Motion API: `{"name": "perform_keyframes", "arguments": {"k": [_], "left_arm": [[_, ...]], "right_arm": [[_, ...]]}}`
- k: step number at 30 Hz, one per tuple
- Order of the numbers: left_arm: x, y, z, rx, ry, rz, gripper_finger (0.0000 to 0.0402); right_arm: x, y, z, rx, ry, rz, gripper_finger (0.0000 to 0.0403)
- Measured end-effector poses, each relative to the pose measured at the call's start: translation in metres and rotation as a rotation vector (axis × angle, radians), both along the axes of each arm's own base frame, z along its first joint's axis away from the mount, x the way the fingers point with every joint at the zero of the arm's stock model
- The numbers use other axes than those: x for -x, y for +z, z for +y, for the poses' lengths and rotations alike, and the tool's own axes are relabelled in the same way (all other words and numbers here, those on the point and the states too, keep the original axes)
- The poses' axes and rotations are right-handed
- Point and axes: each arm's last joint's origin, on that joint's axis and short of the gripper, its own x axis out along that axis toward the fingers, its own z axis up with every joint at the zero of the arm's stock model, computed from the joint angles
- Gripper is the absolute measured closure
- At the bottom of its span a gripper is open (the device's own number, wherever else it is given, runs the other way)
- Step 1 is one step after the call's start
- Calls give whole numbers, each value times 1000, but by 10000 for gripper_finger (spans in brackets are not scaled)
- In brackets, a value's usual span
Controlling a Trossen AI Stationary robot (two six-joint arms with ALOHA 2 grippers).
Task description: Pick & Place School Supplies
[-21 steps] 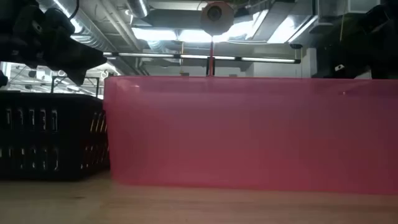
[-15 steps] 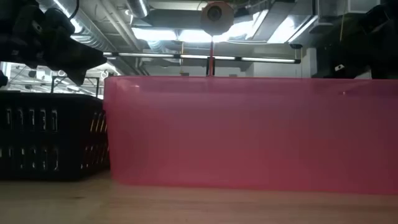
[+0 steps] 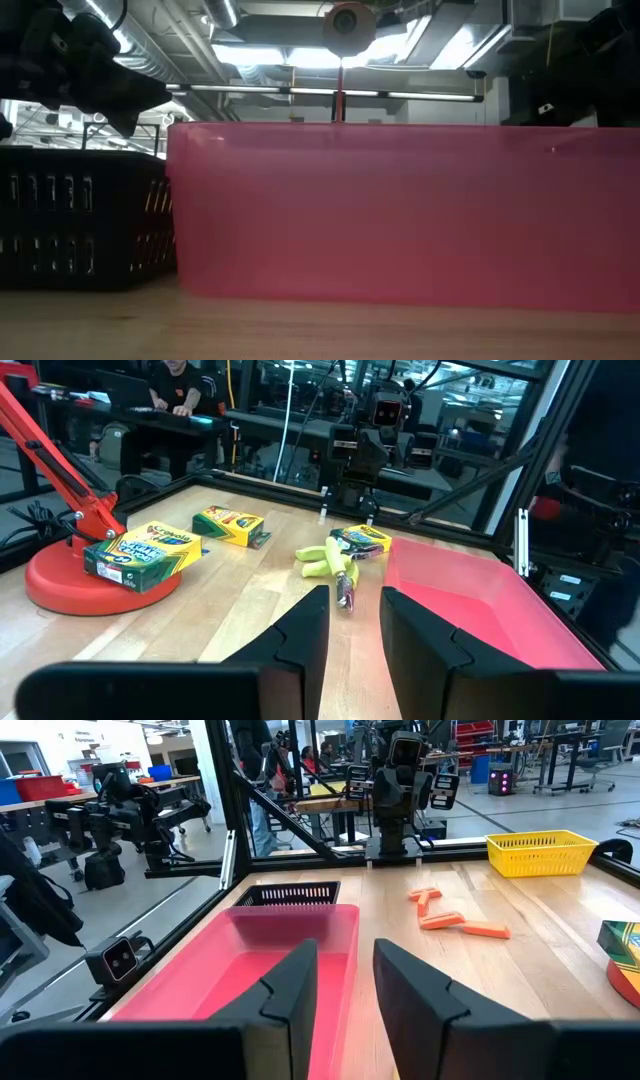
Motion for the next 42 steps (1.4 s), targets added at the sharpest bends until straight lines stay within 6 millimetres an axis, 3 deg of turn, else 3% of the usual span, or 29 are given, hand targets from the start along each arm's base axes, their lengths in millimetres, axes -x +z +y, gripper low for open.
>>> {"name": "perform_keyframes", "arguments": {"k": [21,27,42], "left_arm": [[0,0,0,0,0,0,313],[0,0,0,0,0,0,313],[0,0,0,0,0,0,313]], "right_arm": [[0,0,-1,21,-25,-7,298],[0,1,-1,-470,-46,80,298],[-4,0,-6,-1475,-242,143,298]]}}
